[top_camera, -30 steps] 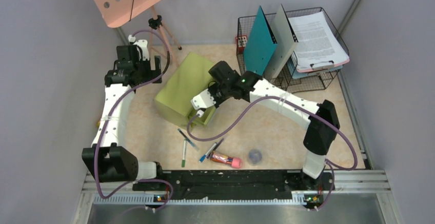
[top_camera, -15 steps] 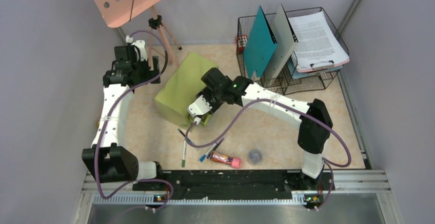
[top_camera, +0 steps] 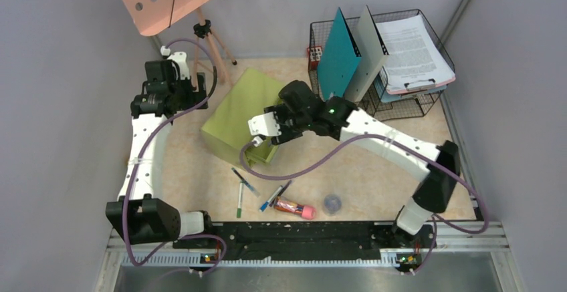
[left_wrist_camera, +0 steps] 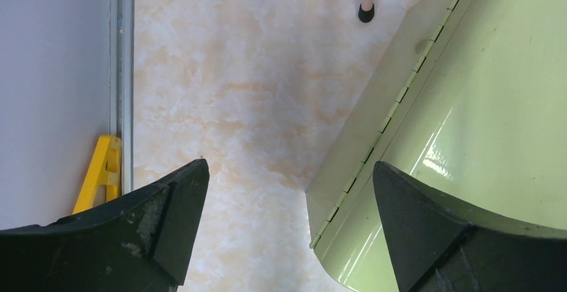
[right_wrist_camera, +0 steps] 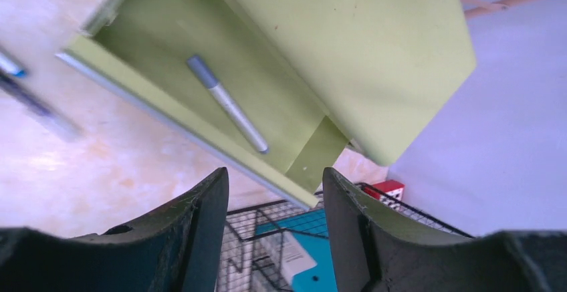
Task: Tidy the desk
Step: Pick up the stationery from the corner of the board.
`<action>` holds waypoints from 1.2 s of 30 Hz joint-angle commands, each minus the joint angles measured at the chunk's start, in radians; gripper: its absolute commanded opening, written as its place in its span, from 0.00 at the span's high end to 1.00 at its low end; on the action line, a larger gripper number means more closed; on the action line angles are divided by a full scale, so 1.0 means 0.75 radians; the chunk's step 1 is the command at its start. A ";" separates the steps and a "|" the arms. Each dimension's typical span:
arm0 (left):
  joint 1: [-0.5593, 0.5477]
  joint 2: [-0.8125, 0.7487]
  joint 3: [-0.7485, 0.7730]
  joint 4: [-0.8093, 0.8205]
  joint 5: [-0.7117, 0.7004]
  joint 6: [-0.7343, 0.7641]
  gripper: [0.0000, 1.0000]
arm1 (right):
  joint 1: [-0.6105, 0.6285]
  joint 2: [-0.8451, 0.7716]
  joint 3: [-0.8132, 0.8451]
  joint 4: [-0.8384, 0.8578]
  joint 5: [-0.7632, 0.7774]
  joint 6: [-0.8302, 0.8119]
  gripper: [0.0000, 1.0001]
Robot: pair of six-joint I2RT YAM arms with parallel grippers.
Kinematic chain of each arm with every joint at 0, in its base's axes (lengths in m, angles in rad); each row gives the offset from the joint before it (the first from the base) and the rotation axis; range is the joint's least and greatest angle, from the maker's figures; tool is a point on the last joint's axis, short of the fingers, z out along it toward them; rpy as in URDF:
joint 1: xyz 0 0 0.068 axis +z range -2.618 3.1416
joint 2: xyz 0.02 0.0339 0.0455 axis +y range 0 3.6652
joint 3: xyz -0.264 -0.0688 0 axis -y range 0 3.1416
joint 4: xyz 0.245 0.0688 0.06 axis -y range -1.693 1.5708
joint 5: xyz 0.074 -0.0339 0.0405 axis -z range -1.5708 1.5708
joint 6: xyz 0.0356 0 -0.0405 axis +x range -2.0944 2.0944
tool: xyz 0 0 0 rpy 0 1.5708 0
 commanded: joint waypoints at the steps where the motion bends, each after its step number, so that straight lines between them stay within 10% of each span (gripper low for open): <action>1: 0.010 -0.052 -0.016 0.036 0.031 0.006 0.02 | -0.012 -0.262 -0.166 -0.019 -0.214 0.236 0.47; 12: 0.014 -0.091 -0.094 0.064 0.049 0.003 0.02 | -0.020 -0.373 -0.722 0.217 -0.430 0.237 0.49; 36: 0.023 -0.101 -0.121 0.091 0.038 -0.029 0.02 | -0.015 0.081 -0.687 0.384 -0.432 0.098 0.53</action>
